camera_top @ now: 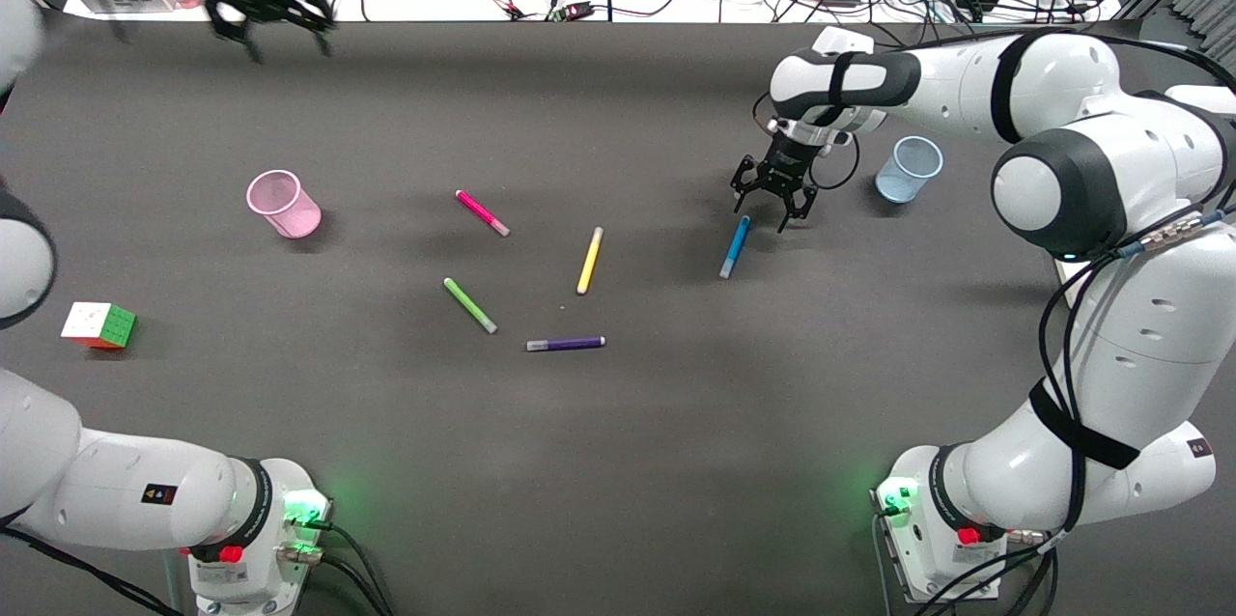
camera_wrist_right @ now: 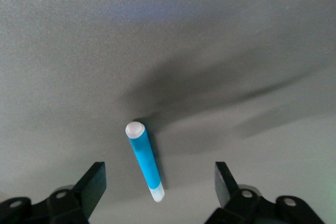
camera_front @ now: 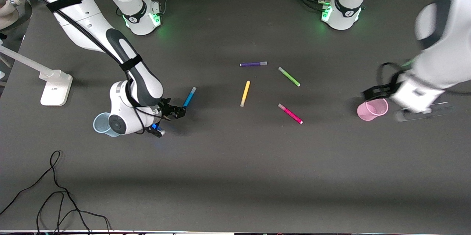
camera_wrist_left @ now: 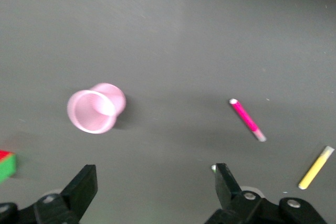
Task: Place pink and blue markers in matching cups
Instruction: 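Grasp the blue marker with the right gripper while the left gripper grasps the pink marker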
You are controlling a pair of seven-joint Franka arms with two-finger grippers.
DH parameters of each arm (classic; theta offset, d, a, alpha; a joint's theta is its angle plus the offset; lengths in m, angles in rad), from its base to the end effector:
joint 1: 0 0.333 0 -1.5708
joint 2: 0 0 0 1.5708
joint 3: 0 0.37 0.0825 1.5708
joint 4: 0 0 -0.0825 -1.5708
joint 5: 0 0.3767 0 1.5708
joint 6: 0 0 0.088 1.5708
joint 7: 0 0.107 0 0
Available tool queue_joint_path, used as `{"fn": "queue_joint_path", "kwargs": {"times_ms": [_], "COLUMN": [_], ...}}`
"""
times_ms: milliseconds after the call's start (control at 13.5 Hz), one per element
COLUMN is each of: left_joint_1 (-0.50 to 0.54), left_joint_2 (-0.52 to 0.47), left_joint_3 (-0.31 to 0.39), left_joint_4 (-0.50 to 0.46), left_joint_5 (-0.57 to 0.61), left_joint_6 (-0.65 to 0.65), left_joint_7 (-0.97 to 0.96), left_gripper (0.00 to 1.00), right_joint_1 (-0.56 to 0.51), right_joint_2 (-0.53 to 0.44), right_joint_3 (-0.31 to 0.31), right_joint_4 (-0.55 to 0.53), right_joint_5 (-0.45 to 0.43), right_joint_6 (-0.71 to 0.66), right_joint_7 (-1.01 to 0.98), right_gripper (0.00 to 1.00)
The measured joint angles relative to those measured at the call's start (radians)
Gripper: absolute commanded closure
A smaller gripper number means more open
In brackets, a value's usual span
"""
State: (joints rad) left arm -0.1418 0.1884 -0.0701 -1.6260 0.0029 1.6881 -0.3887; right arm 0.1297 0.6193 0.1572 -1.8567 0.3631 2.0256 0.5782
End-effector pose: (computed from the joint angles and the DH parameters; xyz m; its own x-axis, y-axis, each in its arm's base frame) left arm 0.5967 -0.1244 0.5532 0.9769 0.1768 -0.1200 0.1734 -0.9841 -0.0380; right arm 0.5874 0.1874 0.2147 0.7175 -0.4248 -0.5521 -0.5117 -0.8592 -0.0039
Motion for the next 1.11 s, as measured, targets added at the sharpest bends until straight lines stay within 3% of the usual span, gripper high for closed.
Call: {"fn": "queue_joint_path", "kwargs": {"times_ms": [148,370,444,667,815,963,1111], "left_joint_1": [-0.072,-0.178,-0.22,-0.309,-0.31,-0.301,-0.285], "left_joint_2": [0.07,0.194,0.252,0.398,0.45,0.46,0.46], "left_joint_3": [-0.017,-0.02,-0.022,-0.022,-0.017,-0.008,-0.004], "left_joint_4": [-0.035,-0.112,-0.124,-0.127,-0.132,-0.151,-0.16], "left_joint_5": [0.0,-0.016,-0.03,-0.065,-0.085,-0.13,-0.175], "left_joint_6": [0.08,0.285,0.346,0.466,0.508,0.536,0.555], "left_joint_7": [-0.125,-0.381,-0.484,-0.682,-0.734,-0.745,-0.749], "left_gripper": [0.0,0.0,0.0,0.04,0.16,0.35,0.58], "right_joint_1": [0.0,0.001,0.0,0.0,0.0,0.0,-0.001], "right_joint_2": [0.011,0.035,0.038,0.035,0.034,0.004,-0.096], "right_joint_3": [0.006,0.008,0.007,0.008,0.008,0.006,-0.023], "right_joint_4": [-0.005,-0.007,-0.007,-0.003,0.002,0.021,0.053], "right_joint_5": [0.008,0.014,0.019,0.028,0.028,0.028,-0.002], "right_joint_6": [0.03,0.073,0.074,0.073,0.072,0.045,-0.035], "right_joint_7": [0.0,0.001,0.002,0.002,0.002,0.002,0.001], "right_gripper": [0.42,0.94,1.0,1.0,1.0,1.0,1.0]}}
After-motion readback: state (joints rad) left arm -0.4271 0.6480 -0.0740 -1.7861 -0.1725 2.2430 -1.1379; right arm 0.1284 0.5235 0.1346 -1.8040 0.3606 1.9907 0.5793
